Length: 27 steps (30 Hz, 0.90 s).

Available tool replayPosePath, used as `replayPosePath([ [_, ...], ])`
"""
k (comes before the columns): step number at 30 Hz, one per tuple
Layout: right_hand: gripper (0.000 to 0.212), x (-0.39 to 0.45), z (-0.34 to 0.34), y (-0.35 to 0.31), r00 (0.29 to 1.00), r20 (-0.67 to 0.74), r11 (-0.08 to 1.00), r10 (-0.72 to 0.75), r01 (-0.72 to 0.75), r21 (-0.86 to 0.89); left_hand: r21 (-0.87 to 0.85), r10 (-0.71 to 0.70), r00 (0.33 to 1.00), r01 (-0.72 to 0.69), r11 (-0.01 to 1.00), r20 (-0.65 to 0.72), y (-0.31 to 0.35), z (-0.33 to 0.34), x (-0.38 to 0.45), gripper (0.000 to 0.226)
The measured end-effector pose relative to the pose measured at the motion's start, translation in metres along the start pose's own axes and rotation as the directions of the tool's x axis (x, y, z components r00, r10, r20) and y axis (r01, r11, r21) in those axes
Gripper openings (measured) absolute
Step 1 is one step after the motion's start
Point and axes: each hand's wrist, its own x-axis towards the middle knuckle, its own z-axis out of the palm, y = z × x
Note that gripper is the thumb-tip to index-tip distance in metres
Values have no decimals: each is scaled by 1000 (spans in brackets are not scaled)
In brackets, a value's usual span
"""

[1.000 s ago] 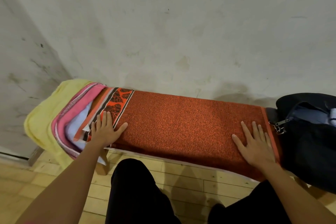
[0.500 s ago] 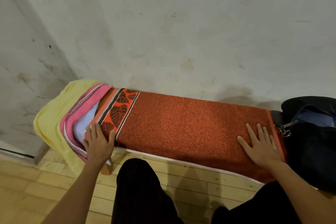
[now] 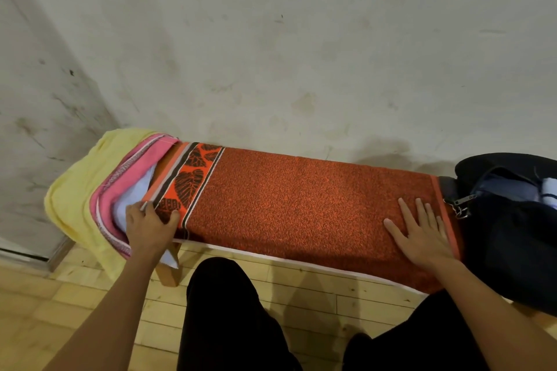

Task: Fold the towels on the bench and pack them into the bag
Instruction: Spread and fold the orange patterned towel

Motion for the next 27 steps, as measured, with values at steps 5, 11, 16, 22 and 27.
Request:
replayPosePath([
  [5, 78, -1, -1, -2, 1000, -9, 1000, -3, 3, 0, 145, -61, 998, 57, 988, 22, 14, -8, -2, 57],
  [11, 78, -3, -2, -1, 1000, -1, 1000, -3, 3, 6, 45, -21, 998, 19, 999, 51, 20, -10, 6, 50],
  [16, 80, -3, 0, -1, 1000, -13, 1000, -5, 5, 1, 123, 23, 998, -30, 992, 60, 22, -11, 7, 30],
  [22, 87, 0, -5, -21, 996, -85, 998, -35, 31, -47, 164, 39, 995, -54, 985, 94, 17, 0, 9, 25],
  [27, 84, -2, -10, -93, 960, -106, 965, -260, 254, -65, 125, 15, 980, -41, 991, 198, 17, 6, 8, 51],
])
